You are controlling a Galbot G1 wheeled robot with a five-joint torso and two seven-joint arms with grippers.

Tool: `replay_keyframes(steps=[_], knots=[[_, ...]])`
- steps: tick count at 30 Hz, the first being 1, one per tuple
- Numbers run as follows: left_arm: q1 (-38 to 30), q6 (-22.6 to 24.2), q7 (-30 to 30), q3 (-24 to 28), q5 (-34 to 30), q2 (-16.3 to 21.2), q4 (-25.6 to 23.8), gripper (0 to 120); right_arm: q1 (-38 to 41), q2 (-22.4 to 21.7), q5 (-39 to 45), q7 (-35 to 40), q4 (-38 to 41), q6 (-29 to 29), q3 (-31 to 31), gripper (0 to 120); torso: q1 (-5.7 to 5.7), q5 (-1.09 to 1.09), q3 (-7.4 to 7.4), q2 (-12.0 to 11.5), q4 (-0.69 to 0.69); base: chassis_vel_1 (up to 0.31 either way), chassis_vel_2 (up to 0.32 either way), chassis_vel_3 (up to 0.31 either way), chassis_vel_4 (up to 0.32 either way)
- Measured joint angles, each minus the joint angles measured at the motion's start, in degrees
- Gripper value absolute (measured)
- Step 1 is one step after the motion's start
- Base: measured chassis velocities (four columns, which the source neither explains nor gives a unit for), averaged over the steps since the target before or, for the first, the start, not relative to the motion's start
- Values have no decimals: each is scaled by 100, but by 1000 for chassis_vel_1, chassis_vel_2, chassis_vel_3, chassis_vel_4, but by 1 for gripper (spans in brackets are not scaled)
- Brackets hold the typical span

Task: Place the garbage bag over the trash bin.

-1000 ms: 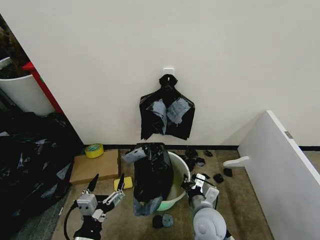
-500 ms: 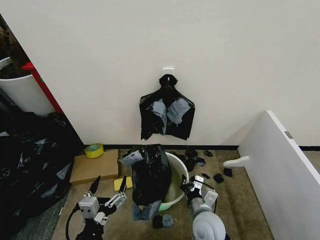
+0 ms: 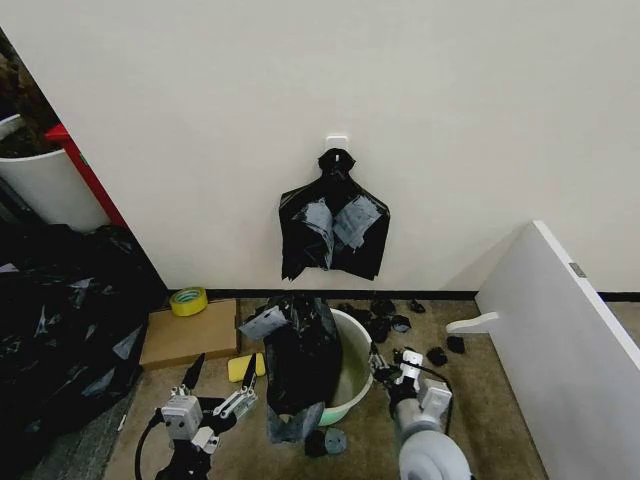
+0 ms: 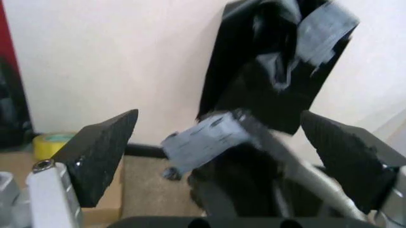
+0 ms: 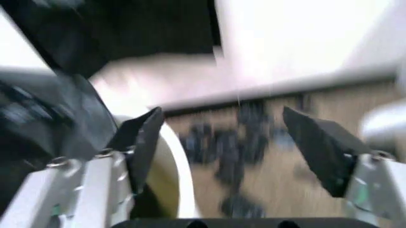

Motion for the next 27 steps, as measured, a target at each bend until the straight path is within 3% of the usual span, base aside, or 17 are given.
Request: replay_keyframes(steps=[3, 6, 12, 15, 18, 27], knots=[[-42, 83, -59, -37, 17, 0, 87, 100, -13, -188, -462, -400, 267, 58, -9, 83, 0, -1, 0, 0, 0, 0, 0, 0, 0], [-107, 154, -73, -64, 62, 14, 188, 100, 95, -643, -564, -1391, 776, -357, -178, 97, 0, -2, 0, 0, 1, 0, 0, 0, 0], [-235, 264, -74, 12, 61, 54, 259, 100, 568, -964, -153, -1989, 850, -1018, -604, 100, 0, 0, 0, 0, 1, 0, 0, 0, 0], [-424, 402, -78, 165, 76, 123, 325, 100, 1125, -885, 388, -1947, 761, -1655, -1056, 92, 0, -1, 0, 0, 1, 0, 0, 0, 0], [-517, 461, -82, 236, 115, 169, 357, 100, 1321, -772, 566, -1755, 713, -1871, -1231, 86, 0, -1, 0, 0, 2, 0, 0, 0, 0], [-1095, 1017, -277, 636, 295, 324, 452, 100, 1968, -573, 475, -1307, 78, -2333, -1577, 50, 1, -1, 1, 0, 0, 0, 0, 0, 0]])
